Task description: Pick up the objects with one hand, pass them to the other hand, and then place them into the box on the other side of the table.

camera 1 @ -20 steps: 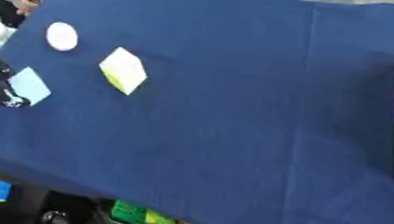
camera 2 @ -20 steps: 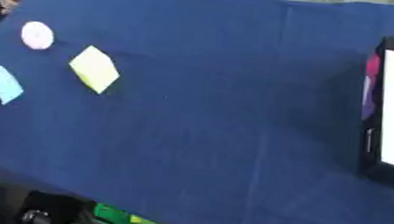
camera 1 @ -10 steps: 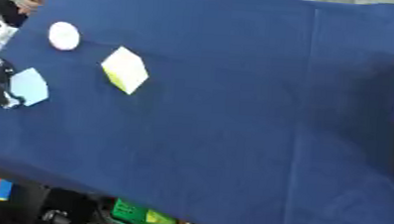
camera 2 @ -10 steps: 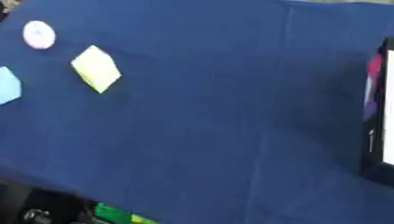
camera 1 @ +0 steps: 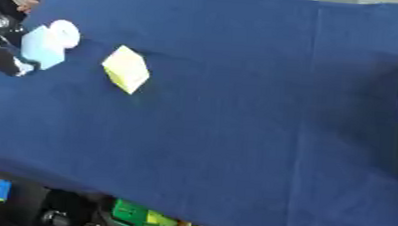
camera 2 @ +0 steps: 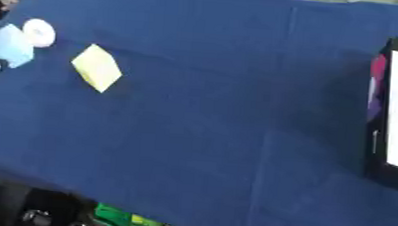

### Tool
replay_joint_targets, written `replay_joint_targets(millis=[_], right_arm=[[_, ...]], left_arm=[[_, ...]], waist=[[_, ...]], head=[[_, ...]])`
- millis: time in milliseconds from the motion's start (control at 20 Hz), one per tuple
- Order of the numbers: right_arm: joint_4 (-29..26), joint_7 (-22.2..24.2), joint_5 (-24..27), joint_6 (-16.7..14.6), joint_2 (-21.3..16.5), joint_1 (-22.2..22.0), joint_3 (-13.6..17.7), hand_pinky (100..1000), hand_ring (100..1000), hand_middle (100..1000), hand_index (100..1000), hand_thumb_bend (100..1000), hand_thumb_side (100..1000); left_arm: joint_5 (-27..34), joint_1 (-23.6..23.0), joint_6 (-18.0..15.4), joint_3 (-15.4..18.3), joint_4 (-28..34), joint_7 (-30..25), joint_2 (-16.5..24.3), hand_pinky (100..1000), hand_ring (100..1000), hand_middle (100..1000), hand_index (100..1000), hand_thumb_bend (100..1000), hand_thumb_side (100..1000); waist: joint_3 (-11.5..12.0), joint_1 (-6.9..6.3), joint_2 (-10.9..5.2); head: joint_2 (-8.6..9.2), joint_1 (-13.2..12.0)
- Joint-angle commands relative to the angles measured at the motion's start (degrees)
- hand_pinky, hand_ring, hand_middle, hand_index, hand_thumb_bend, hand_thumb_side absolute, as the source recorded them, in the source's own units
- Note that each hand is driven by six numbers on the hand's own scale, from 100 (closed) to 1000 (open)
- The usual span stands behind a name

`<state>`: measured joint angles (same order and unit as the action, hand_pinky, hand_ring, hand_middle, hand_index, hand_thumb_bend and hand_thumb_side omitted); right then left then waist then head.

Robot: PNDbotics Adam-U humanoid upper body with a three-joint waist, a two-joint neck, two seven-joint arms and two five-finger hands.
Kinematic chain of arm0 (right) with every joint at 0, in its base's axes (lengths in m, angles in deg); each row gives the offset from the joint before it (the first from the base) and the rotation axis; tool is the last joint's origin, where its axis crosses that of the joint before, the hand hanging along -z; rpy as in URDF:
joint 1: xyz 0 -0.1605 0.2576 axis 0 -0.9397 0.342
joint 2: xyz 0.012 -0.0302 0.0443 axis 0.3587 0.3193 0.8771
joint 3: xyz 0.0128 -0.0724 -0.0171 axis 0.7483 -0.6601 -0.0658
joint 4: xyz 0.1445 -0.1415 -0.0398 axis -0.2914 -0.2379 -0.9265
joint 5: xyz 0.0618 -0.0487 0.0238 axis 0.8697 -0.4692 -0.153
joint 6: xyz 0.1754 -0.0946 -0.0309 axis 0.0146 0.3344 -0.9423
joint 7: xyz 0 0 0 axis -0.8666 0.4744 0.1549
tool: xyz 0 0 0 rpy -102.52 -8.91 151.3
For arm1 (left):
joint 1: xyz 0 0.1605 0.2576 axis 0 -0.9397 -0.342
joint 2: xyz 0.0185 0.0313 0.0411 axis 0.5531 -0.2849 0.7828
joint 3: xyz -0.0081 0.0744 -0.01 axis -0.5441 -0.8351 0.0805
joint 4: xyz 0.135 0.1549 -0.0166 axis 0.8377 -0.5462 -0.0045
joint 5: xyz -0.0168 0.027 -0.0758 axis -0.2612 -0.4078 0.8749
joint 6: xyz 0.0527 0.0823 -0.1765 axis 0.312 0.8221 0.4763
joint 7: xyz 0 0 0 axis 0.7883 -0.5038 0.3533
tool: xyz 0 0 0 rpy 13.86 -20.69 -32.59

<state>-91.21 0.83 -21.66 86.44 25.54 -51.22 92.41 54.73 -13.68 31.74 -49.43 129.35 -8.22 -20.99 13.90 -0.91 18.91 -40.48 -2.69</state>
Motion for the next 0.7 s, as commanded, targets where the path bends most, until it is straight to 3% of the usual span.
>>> replay_joint_targets(millis=[50, 450, 700], right_arm=[[-2.2, 0.5, 1.3, -0.4, -3.2, 2.5, -0.9, 1000, 1000, 1000, 1000, 100, 544], [-5.7, 5.4, 0.7, 1.0, -8.1, 12.8, -7.4, 992, 1000, 1000, 1000, 100, 518], [-6.6, 12.5, -4.5, 3.1, -8.3, 19.6, -13.3, 977, 1000, 1000, 1000, 100, 365]], left_arm=[[0.5, 0.4, 0.3, 1.6, 5.8, 4.1, -0.5, 828, 751, 629, 640, 100, 153], [-1.3, -0.3, -2.1, 1.2, 11.1, 11.8, -9.8, 821, 710, 607, 629, 100, 199], [-6.7, -0.9, -5.2, 0.6, 12.7, 15.8, -16.6, 819, 692, 601, 624, 100, 219]], waist=[[0.1, 0.13, -1.7], [-0.4, 1.33, -2.02], [-1.0, 2.1, -2.09]], head=[[0.37, 1.1], [1.69, 5.1], [2.08, 5.8]])
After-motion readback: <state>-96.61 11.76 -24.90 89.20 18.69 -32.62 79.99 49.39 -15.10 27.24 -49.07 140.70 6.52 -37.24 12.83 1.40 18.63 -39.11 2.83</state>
